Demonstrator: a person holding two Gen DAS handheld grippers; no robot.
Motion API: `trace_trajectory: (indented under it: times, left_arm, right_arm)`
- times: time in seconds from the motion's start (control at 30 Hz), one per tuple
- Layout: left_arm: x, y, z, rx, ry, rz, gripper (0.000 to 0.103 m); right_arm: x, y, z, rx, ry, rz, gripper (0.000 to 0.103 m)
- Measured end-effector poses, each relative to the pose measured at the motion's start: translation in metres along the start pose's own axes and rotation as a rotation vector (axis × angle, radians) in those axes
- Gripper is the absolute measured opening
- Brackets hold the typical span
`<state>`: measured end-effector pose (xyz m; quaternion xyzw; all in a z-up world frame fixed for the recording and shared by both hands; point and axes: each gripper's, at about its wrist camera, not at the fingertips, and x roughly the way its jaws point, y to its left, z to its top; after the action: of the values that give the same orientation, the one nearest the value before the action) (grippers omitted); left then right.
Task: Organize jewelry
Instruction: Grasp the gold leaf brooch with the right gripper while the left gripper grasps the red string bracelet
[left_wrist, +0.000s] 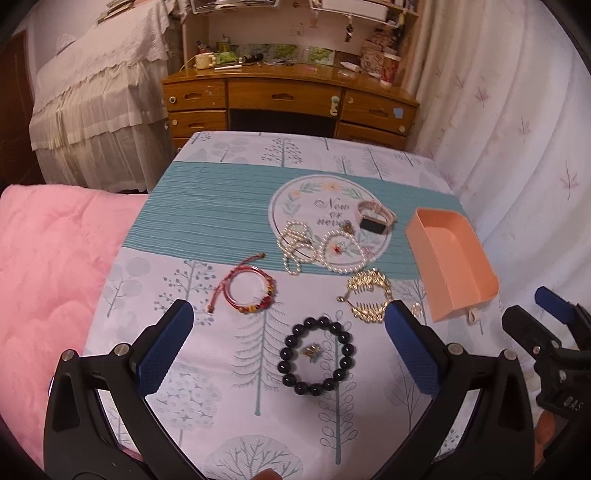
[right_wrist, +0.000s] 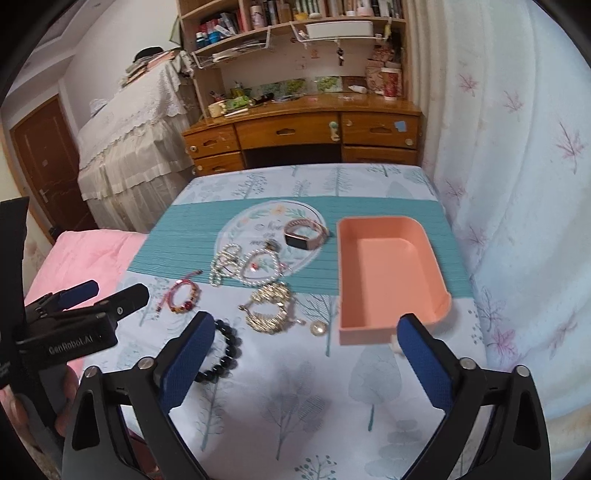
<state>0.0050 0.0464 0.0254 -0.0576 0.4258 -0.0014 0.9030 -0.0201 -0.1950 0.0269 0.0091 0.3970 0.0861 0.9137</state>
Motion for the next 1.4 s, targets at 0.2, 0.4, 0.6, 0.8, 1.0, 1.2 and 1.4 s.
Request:
trace_trajectory:
  times: [0.2, 0.4, 0.6, 0.8, 1.0, 1.2, 1.4]
  left_arm:
    - [-0.011, 0.035, 0.014, -0.063, -0.04, 0.018, 0.103]
    - [0.001, 0.065, 0.024, -0.107, -0.012, 0.02, 0.102]
    - [0.042, 0.087, 0.025, -0.126, 0.085, 0.037, 0.086]
    - [0.096, 0.087, 0.008, -0.078, 0.205, 0.035, 0.075]
    - [0.124, 0.067, -0.001, 0.032, 0.229, 0.026, 0.064]
    - [0.151, 0.051, 0.0, 0.072, 0.284, -0.018, 0.049]
    - [0.17, 0.036, 0.002, 0.109, 0.326, -0.033, 0.037]
  right_arm:
    - [0.012, 0.025, 0.028, -0.031, 0.05, 0.077, 0.076]
    - [0.045, 0.034, 0.044, -0.052, 0.131, 0.103, 0.07]
    - [0.102, 0.038, 0.051, -0.051, 0.249, 0.136, 0.062]
    - [0.17, 0.03, 0.045, -0.022, 0.397, 0.131, 0.052]
    - [0.218, 0.022, 0.037, 0.005, 0.493, 0.104, 0.04]
    - [0.245, 0.022, 0.029, -0.002, 0.537, 0.072, 0.028]
    - [0.249, 0.027, 0.029, -0.031, 0.522, 0.047, 0.013]
